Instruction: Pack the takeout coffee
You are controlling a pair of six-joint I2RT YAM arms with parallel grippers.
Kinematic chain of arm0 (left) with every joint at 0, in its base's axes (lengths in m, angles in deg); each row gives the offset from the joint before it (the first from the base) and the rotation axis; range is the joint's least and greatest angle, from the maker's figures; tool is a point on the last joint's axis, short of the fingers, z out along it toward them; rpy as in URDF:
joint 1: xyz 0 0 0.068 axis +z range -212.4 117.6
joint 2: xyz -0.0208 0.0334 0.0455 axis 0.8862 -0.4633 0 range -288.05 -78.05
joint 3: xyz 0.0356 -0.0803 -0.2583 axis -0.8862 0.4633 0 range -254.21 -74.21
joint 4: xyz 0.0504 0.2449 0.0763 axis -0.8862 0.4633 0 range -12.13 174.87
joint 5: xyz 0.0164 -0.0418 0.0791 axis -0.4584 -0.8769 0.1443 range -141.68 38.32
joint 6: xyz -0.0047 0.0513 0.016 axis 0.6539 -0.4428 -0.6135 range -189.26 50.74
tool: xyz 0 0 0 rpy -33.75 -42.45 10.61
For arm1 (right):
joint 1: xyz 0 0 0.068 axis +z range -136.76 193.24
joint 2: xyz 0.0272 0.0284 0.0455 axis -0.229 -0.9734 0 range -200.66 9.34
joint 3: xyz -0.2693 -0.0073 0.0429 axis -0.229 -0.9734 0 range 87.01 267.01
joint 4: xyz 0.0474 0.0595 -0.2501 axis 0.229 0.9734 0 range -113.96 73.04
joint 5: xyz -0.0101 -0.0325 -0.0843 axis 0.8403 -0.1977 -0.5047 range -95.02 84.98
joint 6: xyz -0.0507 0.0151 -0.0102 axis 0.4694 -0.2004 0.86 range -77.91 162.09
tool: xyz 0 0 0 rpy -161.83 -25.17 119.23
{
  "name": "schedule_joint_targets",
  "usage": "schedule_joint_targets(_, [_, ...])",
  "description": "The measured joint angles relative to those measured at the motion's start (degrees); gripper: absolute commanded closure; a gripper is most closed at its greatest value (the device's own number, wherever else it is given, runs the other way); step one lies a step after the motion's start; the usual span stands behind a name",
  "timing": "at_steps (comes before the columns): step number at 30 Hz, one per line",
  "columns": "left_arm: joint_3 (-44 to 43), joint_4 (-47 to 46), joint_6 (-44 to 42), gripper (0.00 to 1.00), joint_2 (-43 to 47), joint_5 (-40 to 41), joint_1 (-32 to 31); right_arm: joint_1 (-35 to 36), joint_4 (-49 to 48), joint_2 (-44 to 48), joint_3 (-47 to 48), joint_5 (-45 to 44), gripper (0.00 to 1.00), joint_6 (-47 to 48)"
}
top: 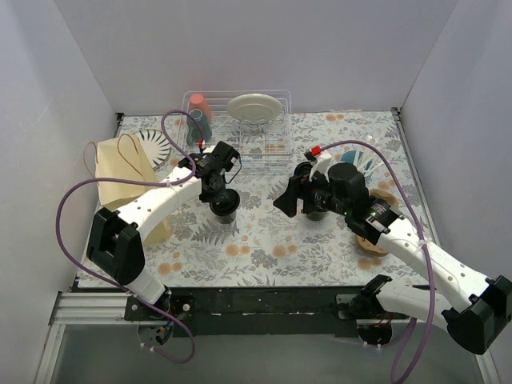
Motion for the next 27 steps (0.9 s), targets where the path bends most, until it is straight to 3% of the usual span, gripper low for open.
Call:
schedule_joint_targets(25, [-1.6, 3.0, -0.5, 1.00, 0.0, 1.9, 0.0, 0.5, -1.0, -2.2, 0.0, 0.6, 0.15, 0.0])
schedule_joint_targets(27, [-1.6, 2.9, -0.5, 0.92, 0.0, 1.9, 0.0, 0.5, -1.0, -2.2, 0.0, 0.6, 0.15, 0.0])
